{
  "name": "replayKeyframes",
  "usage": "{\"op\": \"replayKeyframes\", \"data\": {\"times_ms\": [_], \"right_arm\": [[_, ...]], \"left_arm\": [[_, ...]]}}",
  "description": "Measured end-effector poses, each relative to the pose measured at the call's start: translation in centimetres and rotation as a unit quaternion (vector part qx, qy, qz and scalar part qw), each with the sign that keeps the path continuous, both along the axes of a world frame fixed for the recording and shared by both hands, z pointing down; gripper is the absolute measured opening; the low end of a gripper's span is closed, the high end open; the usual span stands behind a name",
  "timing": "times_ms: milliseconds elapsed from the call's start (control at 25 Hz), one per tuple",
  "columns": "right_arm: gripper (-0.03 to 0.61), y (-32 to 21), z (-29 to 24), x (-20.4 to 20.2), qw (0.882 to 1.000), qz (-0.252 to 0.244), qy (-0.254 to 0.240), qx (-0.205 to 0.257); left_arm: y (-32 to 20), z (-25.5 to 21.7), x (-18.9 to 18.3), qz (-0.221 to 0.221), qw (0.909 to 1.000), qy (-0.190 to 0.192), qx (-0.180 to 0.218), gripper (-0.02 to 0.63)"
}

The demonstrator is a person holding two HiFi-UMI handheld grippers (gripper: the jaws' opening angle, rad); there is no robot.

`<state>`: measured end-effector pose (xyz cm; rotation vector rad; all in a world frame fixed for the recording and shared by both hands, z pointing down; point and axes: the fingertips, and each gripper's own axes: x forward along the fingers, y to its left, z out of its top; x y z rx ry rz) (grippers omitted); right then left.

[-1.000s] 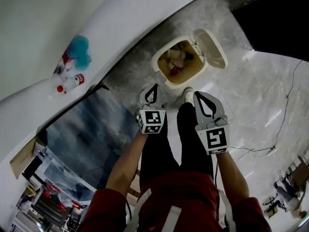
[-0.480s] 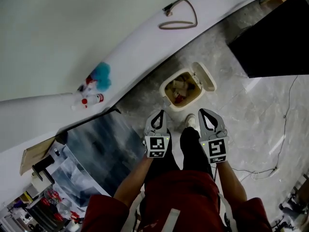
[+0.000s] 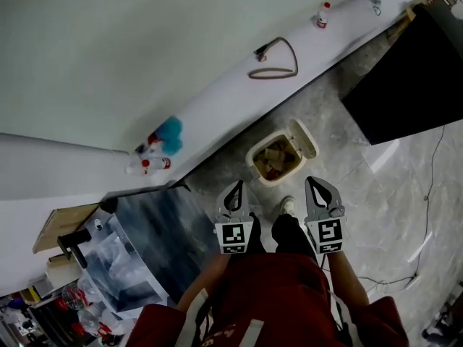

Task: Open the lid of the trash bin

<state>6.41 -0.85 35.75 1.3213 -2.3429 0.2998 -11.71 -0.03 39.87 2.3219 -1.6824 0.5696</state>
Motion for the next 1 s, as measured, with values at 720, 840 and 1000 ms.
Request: {"op": "replayKeyframes", "data": {"times_ms": [720,840,1000], "right_arm": [[0.000,-2.5,-10.7,3.3,0.991,-0.010,-0.022,0.131],[0.001,-2.8,-14.5,3.6,0.985,-0.008,-0.037,0.167],[0.001,-2.1,-19.5,4.1,0.974,0.005,-0.062,0.217]], "left_arm": [[0.5,-15.8,1.5,-0.030,0.9840,0.015,0.175,0.005],[0.3,-18.6,1.7,-0.041,0.9780,0.020,0.204,0.005],[1.0,-21.9,1.7,-0.043,0.9701,0.013,0.239,0.005]]}}
